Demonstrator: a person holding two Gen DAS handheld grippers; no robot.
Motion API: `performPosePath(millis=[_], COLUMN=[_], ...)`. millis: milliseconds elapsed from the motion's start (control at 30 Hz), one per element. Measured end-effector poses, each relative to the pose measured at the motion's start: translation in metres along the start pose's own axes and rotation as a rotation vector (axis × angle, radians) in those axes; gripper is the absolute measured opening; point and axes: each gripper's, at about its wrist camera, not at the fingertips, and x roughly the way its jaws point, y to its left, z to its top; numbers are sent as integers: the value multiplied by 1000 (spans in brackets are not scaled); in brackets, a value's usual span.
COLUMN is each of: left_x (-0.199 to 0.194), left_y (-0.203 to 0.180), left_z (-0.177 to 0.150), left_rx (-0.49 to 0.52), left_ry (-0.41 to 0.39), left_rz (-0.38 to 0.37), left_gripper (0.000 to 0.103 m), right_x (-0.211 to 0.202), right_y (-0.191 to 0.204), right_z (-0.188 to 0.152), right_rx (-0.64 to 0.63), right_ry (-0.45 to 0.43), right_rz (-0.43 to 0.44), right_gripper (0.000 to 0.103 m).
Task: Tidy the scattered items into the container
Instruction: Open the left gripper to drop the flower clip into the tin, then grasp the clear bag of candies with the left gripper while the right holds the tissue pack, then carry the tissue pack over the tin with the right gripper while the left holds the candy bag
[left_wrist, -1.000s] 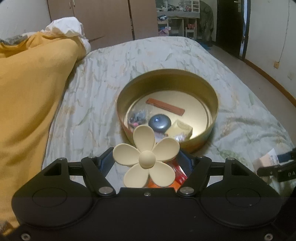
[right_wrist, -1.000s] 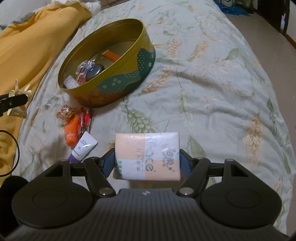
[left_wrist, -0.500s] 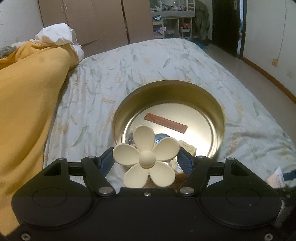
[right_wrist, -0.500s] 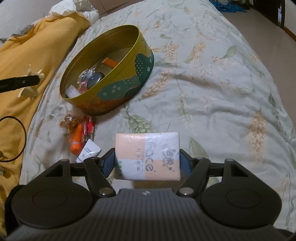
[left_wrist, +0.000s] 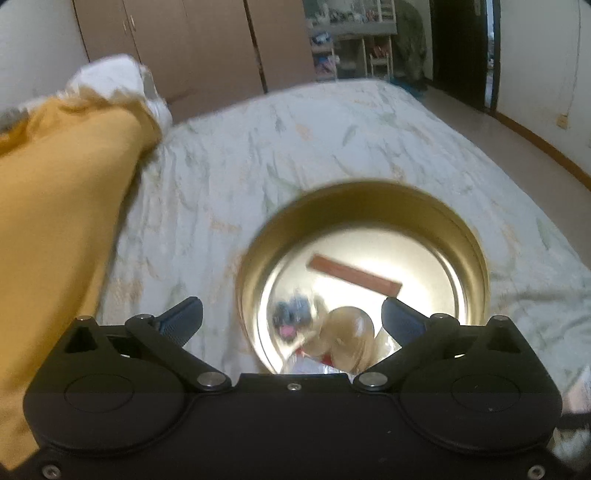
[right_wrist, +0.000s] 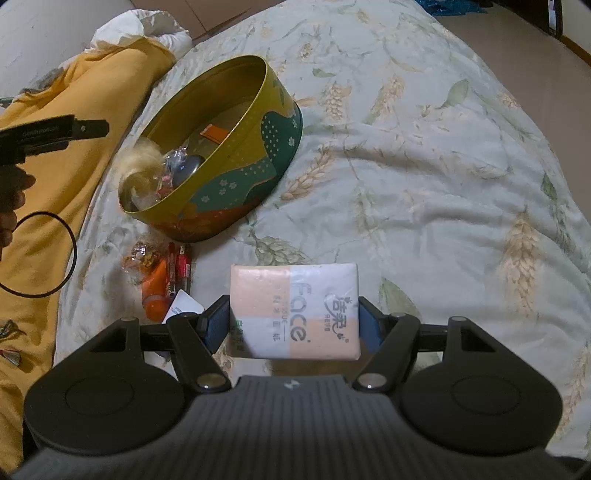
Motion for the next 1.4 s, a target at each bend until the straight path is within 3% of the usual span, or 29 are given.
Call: performPosePath(millis=[400,733,900,1000,1033,1067,1400], left_x=[26,48,60,70,73,74,24], left_y=[27,14,13,9,7,7,19], left_z=[-72,-102,-110,-117,-121,-123,-132], left_rx=[-75,-105,-154,-169,-165,-164,-183], left_ry=[181,242,267,301,320,329,260], left_rz=[-66,-97,-110,-138,-135,-117,-147], left_gripper=[100,97,81,49,33,29,24], right_x=[-1,1,2,2,3,3,2], right_y=[0,0,0,0,0,0,1], right_z=[0,1,2,1,1,1,1], right_rx=[2,7,10,7,6,5,-7], right_ry=[-1,5,4,4,5,4,2], right_rz=[14,11,10,6,5,3,-4], right_gripper=[71,71,71,71,71,71,71])
